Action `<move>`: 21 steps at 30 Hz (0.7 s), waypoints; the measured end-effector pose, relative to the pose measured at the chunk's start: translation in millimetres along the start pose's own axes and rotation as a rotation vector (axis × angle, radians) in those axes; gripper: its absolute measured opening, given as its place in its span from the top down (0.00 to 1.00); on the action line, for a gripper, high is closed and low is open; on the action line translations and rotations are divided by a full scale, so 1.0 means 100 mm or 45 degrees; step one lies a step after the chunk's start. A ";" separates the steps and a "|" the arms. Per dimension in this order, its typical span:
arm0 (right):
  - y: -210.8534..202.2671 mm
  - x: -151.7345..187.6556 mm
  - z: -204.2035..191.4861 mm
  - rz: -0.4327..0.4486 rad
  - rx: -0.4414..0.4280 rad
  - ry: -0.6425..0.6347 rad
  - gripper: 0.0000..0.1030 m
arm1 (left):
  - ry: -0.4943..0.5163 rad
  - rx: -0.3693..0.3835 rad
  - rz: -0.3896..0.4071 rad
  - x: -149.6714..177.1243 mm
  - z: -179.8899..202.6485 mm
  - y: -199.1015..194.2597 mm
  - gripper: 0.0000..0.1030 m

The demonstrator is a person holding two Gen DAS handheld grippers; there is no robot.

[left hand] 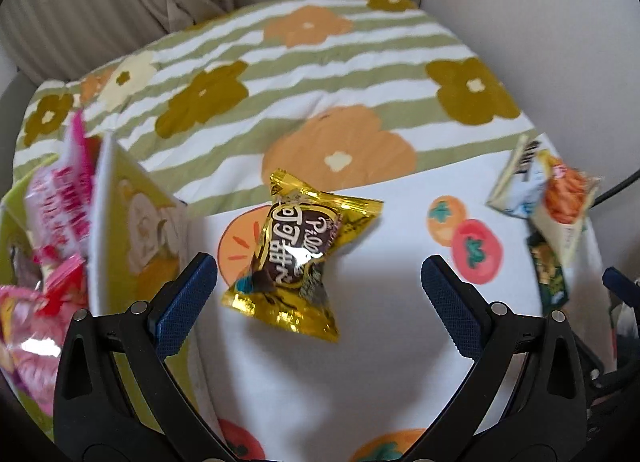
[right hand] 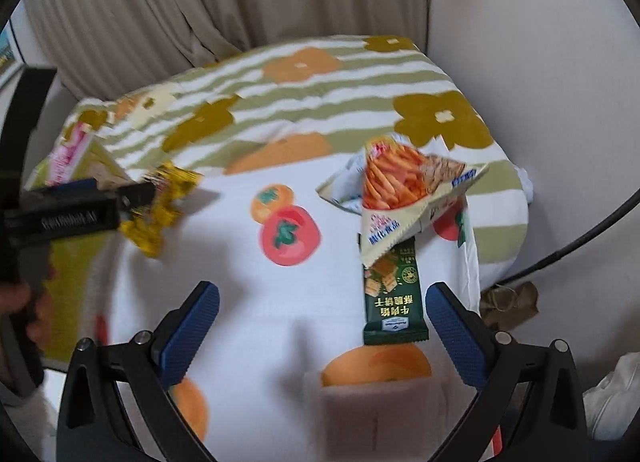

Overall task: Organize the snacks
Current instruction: 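Withdraw both tools from the box toward the gold and green packs, then grasp the gold Pillows bag with the left tool while the right tool grasps the green cracker pack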

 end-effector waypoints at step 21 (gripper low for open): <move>0.75 0.04 0.40 -0.210 0.173 0.089 0.18 | 0.056 -0.004 -0.152 -0.07 -0.04 0.65 0.04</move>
Point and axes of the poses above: each gripper's, at about its wrist camera, not at the fingertips, and y roughly the way its jaws point, z to its right, x to its underside, the point moved 7 cm from there along y, roughly the way its jaws point
